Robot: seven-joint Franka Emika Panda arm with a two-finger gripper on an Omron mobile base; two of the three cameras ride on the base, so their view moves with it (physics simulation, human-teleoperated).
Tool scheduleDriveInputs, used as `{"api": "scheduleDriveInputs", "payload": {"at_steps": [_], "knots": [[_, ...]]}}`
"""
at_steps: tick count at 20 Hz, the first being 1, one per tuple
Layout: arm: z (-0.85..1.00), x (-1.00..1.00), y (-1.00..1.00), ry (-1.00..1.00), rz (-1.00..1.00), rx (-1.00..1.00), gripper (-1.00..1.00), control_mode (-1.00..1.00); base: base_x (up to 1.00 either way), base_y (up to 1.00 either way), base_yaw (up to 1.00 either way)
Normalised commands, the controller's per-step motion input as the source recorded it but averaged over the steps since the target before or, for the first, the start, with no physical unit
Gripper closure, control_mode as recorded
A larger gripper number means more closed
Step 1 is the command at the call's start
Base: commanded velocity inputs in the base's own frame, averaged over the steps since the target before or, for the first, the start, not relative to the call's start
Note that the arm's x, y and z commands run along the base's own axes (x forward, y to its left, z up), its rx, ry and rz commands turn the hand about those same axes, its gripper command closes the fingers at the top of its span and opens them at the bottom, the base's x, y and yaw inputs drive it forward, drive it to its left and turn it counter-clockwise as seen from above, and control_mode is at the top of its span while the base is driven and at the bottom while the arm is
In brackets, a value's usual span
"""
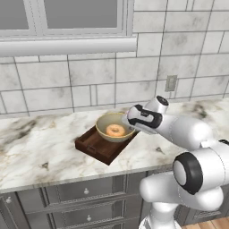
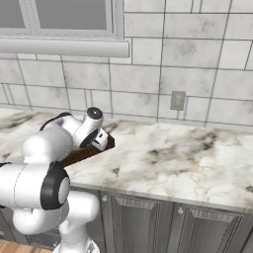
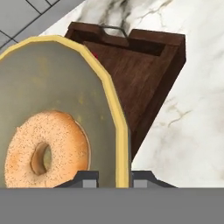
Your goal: Place the bowl with donut and the cupcake onto the tray.
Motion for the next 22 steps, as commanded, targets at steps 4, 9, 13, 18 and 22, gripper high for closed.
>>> {"api": "scheduleDriveInputs", "payload": {"at_steps": [4, 9, 13, 18, 22], "knots": [[-0.03, 0.06, 0.43, 0.0, 0.0, 0.04, 1.0, -1.0, 0.0, 0.0, 0.0], [-0.01, -0.06, 0.32, 0.0, 0.0, 0.04, 1.0, -1.0, 0.0, 0.0, 0.0], [-0.12, -0.12, 0.09, 0.01, 0.0, 0.0, 1.0, -1.0, 0.0, 0.0, 0.0], [-0.17, -0.05, 0.0, 0.04, 0.0, -0.02, 1.0, -1.0, 0.0, 0.0, 0.0], [-0.17, 0.0, 0.07, 0.05, 0.0, 0.0, -1.0, -1.0, 0.0, 0.0, 0.0]]}}
